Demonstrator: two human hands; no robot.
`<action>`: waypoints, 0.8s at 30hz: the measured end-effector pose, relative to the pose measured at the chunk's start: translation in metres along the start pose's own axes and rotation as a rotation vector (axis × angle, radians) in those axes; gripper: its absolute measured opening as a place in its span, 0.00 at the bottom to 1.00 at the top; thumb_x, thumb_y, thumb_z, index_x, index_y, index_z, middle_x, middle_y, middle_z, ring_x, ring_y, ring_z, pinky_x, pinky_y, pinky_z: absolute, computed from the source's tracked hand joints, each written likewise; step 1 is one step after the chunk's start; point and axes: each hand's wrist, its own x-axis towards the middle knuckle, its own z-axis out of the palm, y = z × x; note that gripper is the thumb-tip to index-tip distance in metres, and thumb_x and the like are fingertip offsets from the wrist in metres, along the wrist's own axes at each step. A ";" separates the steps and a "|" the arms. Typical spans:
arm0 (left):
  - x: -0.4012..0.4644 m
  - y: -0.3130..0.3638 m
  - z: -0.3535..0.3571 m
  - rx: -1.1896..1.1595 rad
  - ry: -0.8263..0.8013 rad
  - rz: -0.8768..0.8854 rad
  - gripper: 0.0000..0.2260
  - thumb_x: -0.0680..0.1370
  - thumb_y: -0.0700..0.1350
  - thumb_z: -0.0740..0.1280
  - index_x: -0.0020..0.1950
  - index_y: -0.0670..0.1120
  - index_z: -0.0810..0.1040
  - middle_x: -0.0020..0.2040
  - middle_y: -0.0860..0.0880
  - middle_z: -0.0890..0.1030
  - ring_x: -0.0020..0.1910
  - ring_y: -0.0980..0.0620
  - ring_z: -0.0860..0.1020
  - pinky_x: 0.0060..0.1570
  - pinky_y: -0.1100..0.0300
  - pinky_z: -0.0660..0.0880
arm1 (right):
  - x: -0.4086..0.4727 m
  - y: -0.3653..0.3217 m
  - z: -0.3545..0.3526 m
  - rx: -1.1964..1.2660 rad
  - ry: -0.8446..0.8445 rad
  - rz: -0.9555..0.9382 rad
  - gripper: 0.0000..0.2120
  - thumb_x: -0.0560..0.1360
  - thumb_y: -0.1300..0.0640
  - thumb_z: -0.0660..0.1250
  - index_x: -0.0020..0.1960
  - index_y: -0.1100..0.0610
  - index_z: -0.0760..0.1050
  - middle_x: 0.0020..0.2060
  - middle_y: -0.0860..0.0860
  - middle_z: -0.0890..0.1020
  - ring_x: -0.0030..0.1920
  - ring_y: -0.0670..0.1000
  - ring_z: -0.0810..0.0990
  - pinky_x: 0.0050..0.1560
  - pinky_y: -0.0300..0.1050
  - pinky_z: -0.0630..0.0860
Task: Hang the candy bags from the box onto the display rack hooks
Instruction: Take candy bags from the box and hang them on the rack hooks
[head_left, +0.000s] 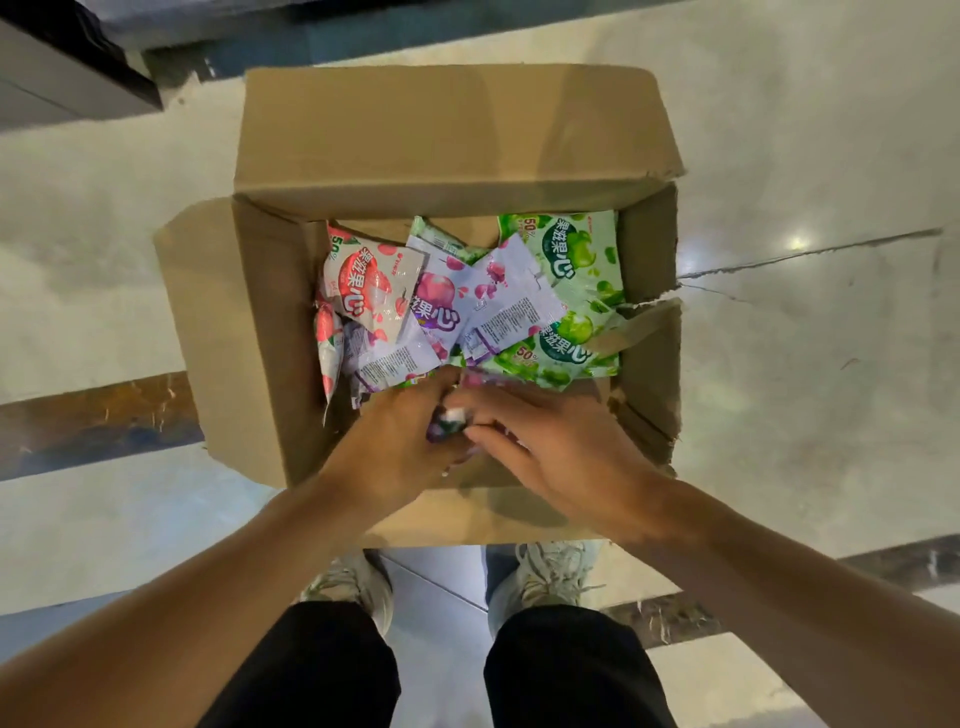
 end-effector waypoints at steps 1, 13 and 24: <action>0.002 -0.003 -0.002 -0.029 0.022 -0.017 0.15 0.72 0.47 0.76 0.57 0.54 0.77 0.41 0.53 0.84 0.39 0.58 0.82 0.41 0.58 0.78 | 0.002 0.000 -0.001 0.049 0.025 0.018 0.16 0.81 0.54 0.67 0.68 0.50 0.75 0.52 0.46 0.84 0.48 0.46 0.84 0.44 0.41 0.82; -0.003 -0.066 -0.011 -0.110 0.223 -0.309 0.15 0.76 0.49 0.74 0.60 0.57 0.76 0.51 0.59 0.84 0.49 0.62 0.82 0.50 0.64 0.78 | 0.002 0.075 0.076 0.016 -0.541 0.875 0.46 0.63 0.17 0.56 0.65 0.51 0.73 0.65 0.53 0.74 0.70 0.57 0.69 0.69 0.56 0.70; 0.015 -0.084 0.019 -0.207 0.331 -0.360 0.17 0.75 0.45 0.75 0.63 0.50 0.79 0.52 0.56 0.85 0.51 0.62 0.82 0.52 0.67 0.78 | 0.039 0.078 0.068 -0.263 -0.727 0.620 0.16 0.80 0.55 0.65 0.64 0.62 0.73 0.57 0.60 0.79 0.55 0.61 0.80 0.43 0.45 0.68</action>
